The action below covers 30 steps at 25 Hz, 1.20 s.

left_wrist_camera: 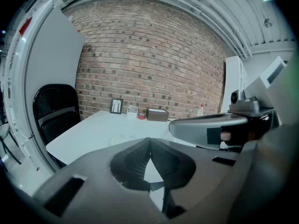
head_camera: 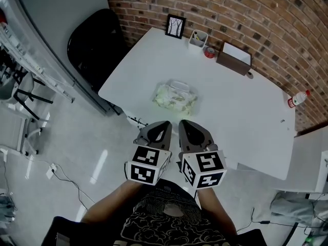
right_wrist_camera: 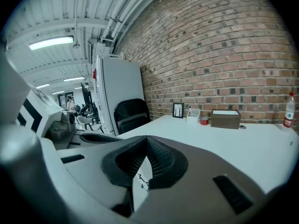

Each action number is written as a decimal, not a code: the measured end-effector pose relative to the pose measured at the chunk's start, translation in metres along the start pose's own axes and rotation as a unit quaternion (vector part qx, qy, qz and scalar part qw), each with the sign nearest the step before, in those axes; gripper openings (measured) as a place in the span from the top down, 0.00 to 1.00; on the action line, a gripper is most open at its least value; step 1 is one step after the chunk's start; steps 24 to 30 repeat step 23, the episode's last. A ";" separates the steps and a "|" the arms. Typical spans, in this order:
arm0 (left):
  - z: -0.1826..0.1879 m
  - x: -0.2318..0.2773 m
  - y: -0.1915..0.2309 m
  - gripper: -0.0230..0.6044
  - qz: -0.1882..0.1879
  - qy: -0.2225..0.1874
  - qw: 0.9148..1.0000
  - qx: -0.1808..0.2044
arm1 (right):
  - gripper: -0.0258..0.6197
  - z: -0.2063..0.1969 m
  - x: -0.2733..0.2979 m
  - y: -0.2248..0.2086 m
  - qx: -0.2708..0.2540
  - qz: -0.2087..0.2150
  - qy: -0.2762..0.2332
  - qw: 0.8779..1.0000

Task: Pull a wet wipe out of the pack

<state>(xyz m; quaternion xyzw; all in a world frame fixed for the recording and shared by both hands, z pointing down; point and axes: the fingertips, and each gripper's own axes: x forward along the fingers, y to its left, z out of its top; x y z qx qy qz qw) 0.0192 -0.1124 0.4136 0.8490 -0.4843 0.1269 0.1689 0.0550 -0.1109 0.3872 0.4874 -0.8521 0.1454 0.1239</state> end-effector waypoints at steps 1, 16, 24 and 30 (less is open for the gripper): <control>0.000 -0.002 -0.001 0.94 0.000 -0.001 1.000 0.000 | 0.94 -0.002 -0.002 0.001 0.000 -0.001 0.001 1.000; 0.002 -0.016 -0.012 0.94 -0.009 -0.010 1.000 0.006 | 0.94 -0.011 -0.015 0.015 -0.001 0.000 0.000 1.000; -0.001 -0.019 -0.015 0.94 -0.010 -0.010 1.000 0.006 | 0.94 -0.015 -0.016 0.016 -0.002 -0.001 0.000 1.000; -0.001 -0.019 -0.015 0.94 -0.010 -0.010 1.000 0.006 | 0.94 -0.015 -0.016 0.016 -0.002 -0.001 0.000 1.000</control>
